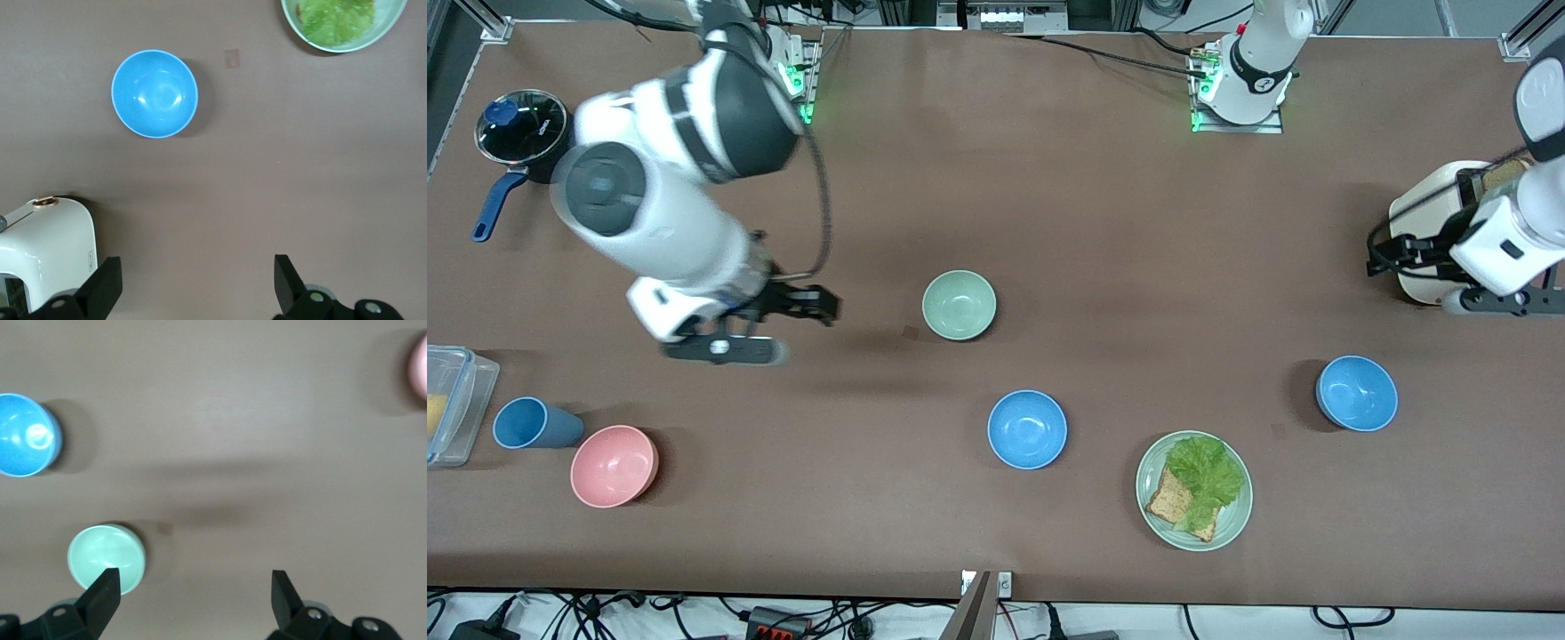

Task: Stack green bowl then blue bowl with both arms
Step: 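Release the green bowl and withdraw the right gripper while the left gripper reaches out, then lower the left gripper and grasp the blue bowl rim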

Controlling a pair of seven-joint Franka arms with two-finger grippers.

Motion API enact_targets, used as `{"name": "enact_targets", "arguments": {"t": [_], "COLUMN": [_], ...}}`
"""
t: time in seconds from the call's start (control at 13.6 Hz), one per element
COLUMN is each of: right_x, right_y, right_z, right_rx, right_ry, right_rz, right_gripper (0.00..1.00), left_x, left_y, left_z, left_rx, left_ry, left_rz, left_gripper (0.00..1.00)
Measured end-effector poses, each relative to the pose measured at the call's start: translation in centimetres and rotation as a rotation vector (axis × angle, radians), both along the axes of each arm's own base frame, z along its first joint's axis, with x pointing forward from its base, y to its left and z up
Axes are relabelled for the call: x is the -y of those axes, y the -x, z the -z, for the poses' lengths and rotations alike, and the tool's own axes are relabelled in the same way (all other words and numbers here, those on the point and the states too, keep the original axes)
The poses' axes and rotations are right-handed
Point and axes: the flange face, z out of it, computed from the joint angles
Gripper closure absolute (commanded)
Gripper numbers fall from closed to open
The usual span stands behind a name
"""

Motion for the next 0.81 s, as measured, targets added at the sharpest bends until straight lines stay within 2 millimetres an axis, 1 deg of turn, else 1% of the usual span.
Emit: {"name": "enact_targets", "arguments": {"t": [0.22,0.44,0.59,0.66,0.81], "right_x": [5.6,9.8,12.6,14.1,17.7], "right_y": [-1.0,-1.4,-1.4,-1.4,-1.3], "right_z": [-2.2,-4.1,-5.6,-6.2,-7.4], "right_rx": [0.033,0.064,0.081,0.085,0.095], "right_ry": [0.022,0.033,0.015,-0.004,-0.044], "right_rz": [0.066,0.132,0.170,0.187,0.192], "right_gripper": [0.00,0.00,0.00,0.00,0.00], "left_x": [-2.2,-3.8,-5.3,-6.0,-7.2], "left_y": [-1.2,-1.8,-2.8,-3.5,-4.7], "left_z": [2.5,5.0,6.8,7.9,11.5], "left_rx": [-0.035,-0.067,-0.041,-0.020,-0.004], "left_ry": [0.004,0.008,-0.025,-0.048,-0.053], "left_rz": [-0.034,-0.058,-0.063,-0.057,-0.030], "left_gripper": [0.00,0.00,0.00,0.00,0.00]}}
